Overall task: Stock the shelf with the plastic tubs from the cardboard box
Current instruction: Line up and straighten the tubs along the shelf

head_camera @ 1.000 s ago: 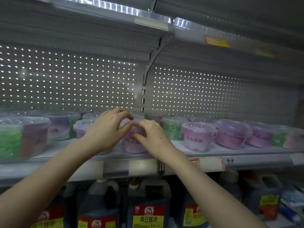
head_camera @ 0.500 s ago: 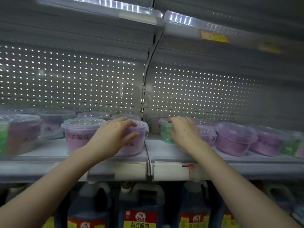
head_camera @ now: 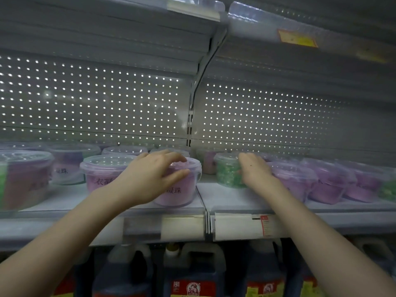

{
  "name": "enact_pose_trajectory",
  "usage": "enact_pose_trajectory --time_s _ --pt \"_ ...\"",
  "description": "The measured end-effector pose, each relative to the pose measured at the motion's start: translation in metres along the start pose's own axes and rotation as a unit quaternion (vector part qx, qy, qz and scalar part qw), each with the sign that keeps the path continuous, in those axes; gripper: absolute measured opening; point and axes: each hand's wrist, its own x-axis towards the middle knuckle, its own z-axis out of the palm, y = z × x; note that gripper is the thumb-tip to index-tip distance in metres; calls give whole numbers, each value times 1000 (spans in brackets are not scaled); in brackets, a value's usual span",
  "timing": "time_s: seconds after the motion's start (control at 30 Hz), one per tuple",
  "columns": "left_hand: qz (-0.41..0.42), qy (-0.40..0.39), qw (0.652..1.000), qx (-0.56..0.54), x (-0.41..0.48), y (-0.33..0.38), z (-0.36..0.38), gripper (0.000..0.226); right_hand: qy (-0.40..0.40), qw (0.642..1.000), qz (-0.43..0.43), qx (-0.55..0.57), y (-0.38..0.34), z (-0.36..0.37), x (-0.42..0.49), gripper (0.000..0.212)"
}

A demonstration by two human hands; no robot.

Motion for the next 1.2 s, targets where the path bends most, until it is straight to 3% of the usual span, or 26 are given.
enact_pose_trajectory --time_s 0.17,0.33,0.47,0.57,0.7,0.83,0.93,1.0,1.2 --pt "-16 24 999 22 2 -6 -5 66 33 999 -16 18 2 2 5 21" --pt "-42 11 999 11 3 -16 -15 41 65 991 -94 65 -22 8 7 12" --pt "-51 4 999 3 1 -15 -20 38 68 987 -122 77 -51 8 12 25" --pt "-55 8 998 -1 1 -15 -23 38 58 981 -101 154 -56 12 24 33" --pt "-58 -1 998 -14 2 -14 -22 38 9 964 -78 253 -31 12 30 61" --pt "-50 0 998 -24 6 -10 -16 43 -6 969 -74 234 -6 22 29 50" --pt "-47 -4 998 -29 9 -8 -11 58 24 973 -67 218 -11 27 34 43" --pt "-42 -5 999 -32 11 -8 -9 68 39 986 -70 148 -20 24 36 43" --pt "-48 -1 997 -53 16 -6 -5 70 101 988 -91 79 -37 24 37 37"
